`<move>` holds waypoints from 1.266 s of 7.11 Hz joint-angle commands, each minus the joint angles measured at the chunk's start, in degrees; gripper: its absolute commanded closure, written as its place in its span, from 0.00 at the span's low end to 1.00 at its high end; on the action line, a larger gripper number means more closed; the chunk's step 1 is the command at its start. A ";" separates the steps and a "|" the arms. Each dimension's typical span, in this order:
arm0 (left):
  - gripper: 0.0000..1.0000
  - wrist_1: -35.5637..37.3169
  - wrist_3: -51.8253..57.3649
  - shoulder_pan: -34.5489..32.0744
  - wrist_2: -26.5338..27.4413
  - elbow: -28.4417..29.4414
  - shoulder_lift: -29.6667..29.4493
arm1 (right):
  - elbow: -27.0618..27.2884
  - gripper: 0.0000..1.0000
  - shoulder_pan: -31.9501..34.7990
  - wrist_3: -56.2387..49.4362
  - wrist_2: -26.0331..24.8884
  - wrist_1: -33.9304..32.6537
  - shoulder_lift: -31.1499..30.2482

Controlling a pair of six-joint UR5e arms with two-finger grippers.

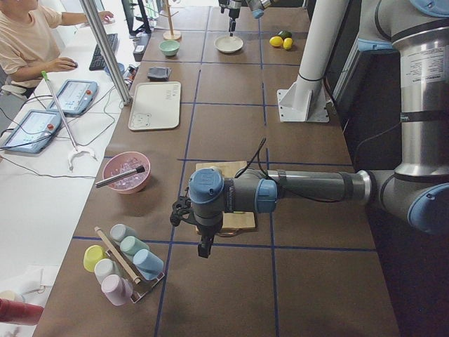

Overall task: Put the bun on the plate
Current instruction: 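Reach the right gripper to the white plate rim and grip it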

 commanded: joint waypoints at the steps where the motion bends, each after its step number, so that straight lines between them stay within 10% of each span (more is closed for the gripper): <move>1: 0.00 0.06 0.00 0.00 -0.01 0.04 0.14 | -0.20 0.39 -1.95 -0.24 -0.05 0.13 0.14; 4: 0.00 -0.03 0.00 0.00 -0.01 0.04 0.93 | -0.20 0.97 -1.96 -0.50 0.13 3.29 0.05; 9: 0.00 -0.21 0.09 0.00 -0.01 -0.05 0.93 | 6.36 1.00 -2.05 1.51 4.34 4.46 0.93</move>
